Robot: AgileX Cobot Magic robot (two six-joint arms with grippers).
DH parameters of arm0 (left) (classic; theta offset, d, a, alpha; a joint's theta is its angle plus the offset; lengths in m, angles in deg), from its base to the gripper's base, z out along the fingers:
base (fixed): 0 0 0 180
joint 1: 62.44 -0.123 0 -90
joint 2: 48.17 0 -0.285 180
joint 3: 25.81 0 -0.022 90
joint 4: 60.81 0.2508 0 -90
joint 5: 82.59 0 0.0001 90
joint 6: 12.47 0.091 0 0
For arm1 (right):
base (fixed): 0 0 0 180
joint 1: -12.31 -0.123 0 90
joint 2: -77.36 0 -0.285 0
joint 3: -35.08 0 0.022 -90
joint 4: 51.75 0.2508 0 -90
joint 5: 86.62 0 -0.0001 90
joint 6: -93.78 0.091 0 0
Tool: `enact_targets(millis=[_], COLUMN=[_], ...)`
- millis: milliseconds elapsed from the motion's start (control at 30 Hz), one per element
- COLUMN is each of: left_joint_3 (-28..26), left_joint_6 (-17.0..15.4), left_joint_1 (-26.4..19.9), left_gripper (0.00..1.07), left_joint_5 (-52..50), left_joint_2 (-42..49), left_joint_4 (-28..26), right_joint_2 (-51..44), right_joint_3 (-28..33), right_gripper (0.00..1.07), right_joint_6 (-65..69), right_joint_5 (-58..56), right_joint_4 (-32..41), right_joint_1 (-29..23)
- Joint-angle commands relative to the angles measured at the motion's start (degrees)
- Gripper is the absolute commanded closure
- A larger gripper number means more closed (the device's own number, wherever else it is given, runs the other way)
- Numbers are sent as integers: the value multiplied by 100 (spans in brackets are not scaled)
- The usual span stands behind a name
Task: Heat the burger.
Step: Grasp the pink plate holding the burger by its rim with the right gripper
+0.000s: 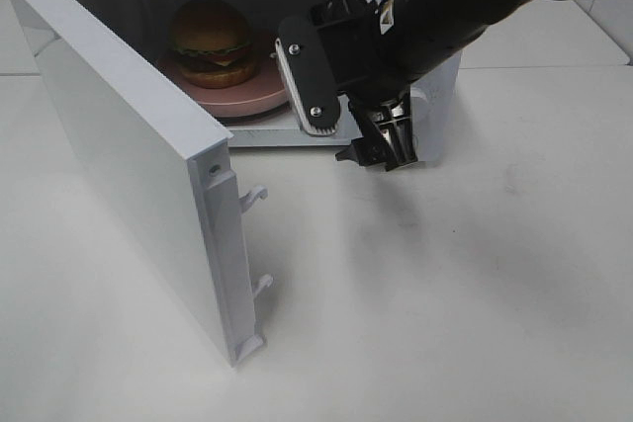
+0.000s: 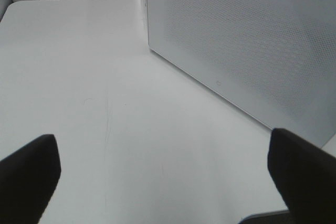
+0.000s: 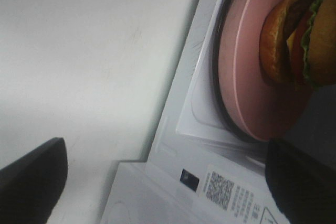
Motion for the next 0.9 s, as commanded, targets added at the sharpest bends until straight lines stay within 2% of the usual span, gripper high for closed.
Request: enact_targets(millis=[33,400,700,900], left_joint_3=[17,17,17,17], left_joint_6=[0,0,0,0], left_joint_1=[-17,-17,-17,-17], left_gripper=[6,6,6,6], left_joint_5=[-63,-63,-63,-63], left_joint_2=[115,115,115,115], left_joint_4=[-29,-29,-29,-29], right_joint_2=[183,985,1679,2074], right_joint_3=[-201,-1049,-1765,-2172], right_gripper=[11,13,14,15], right_joint_6=[206,636,1473,1730], right_joint_5=[34,57,11,-74], right_joint_4=[-17,-40,-647,-785], right_joint_1=[-40,-86,-86,-86])
